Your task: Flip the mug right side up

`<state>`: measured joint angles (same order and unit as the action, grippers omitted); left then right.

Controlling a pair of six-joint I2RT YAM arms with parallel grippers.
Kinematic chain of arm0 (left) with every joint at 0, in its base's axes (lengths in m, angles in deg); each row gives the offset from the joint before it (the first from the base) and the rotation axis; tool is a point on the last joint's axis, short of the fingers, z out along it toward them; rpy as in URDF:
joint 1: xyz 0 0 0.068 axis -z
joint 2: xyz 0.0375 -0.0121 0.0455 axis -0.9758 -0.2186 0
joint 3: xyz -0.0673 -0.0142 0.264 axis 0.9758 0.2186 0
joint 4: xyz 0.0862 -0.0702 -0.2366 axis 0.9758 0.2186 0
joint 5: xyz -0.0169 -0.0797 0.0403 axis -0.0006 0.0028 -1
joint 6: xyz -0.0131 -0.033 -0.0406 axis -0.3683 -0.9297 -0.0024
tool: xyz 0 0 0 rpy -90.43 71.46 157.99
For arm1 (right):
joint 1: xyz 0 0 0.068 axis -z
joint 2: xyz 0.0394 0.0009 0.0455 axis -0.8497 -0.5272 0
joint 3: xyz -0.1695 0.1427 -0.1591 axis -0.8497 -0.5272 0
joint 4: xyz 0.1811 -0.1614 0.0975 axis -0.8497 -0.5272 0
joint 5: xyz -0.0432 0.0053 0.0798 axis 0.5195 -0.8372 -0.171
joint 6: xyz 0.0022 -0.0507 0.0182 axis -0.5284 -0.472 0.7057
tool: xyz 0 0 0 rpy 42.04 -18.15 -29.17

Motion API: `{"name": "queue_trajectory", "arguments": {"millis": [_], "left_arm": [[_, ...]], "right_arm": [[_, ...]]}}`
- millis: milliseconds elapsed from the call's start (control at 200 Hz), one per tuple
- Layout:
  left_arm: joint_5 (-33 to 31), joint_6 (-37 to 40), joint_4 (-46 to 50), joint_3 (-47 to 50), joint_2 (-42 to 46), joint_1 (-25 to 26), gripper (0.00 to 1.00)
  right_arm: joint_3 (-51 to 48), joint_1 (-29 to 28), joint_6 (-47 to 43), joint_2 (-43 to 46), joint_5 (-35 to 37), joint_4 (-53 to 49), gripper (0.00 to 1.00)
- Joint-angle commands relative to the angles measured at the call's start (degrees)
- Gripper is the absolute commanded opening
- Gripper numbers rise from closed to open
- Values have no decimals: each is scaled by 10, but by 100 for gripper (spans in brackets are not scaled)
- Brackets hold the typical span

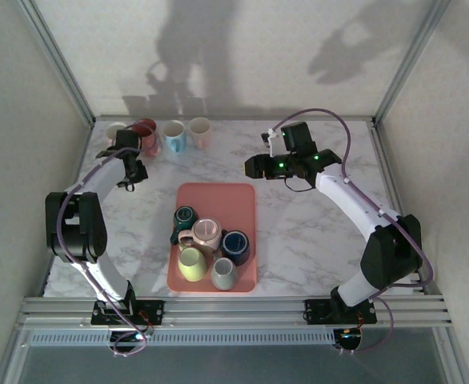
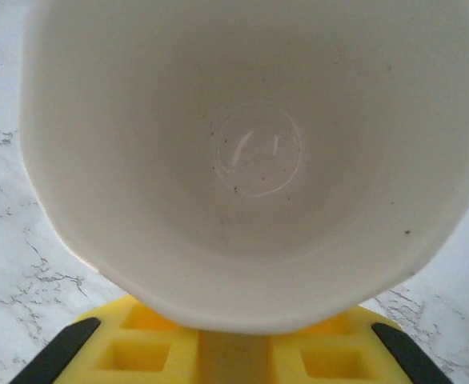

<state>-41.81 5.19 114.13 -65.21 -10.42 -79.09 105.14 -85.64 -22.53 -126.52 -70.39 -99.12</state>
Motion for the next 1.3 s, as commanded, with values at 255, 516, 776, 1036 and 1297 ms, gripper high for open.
{"name": "queue_trajectory", "arguments": {"millis": [255,516,776,1036,1297], "left_arm": [[-21,-6,-51,21,9,-6,33],[-22,-6,-34,28,53,-5,56],[49,5,29,23,126,-6,55],[243,7,95,38,200,-4,52],[351,18,148,77,262,25,48]], "right_arm": [[23,0,-7,-5,-15,-6,56],[22,0,-3,7,-13,-9,57],[4,0,-3,32,-7,-14,57],[-9,0,-17,35,-30,-44,57],[15,-4,-40,15,-61,-87,57]]}}
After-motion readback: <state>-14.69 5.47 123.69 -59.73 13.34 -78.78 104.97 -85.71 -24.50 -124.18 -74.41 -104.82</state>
